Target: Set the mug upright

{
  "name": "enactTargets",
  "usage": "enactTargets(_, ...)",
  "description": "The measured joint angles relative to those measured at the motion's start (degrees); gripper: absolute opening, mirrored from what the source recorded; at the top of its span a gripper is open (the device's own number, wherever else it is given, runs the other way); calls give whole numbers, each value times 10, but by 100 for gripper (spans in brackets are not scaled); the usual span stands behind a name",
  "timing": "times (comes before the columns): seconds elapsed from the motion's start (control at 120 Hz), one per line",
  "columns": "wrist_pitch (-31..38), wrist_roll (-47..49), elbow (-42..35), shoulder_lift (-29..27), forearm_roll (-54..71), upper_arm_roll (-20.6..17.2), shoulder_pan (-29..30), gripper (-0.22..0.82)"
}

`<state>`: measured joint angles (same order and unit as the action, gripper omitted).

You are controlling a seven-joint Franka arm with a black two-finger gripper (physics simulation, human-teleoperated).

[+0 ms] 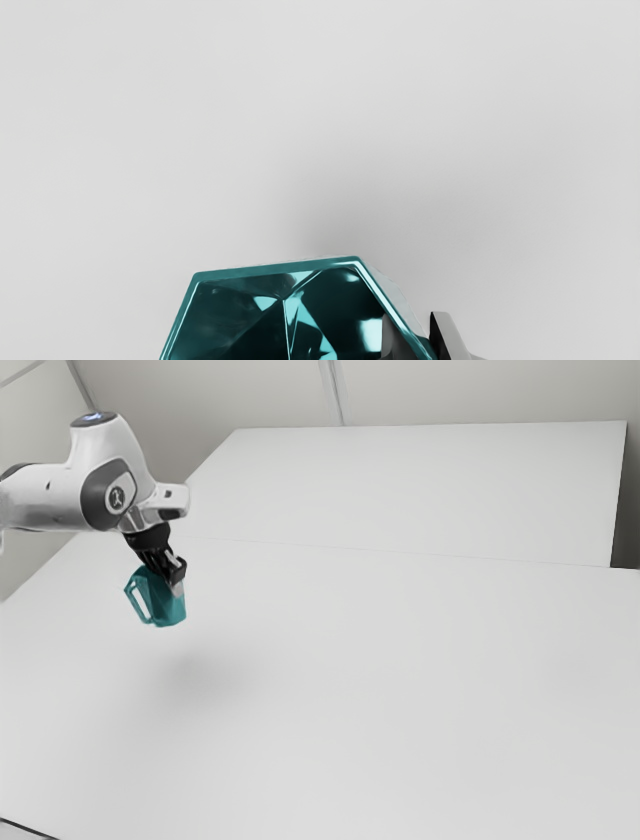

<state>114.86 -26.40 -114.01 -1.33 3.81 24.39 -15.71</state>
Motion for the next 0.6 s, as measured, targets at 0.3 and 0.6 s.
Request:
enactTargets(0.3, 9, 101, -49, -5, 30, -29, -28, -18)
enactTargets(0.6, 26, 185, -87, -4, 40, -40, -26, -18)
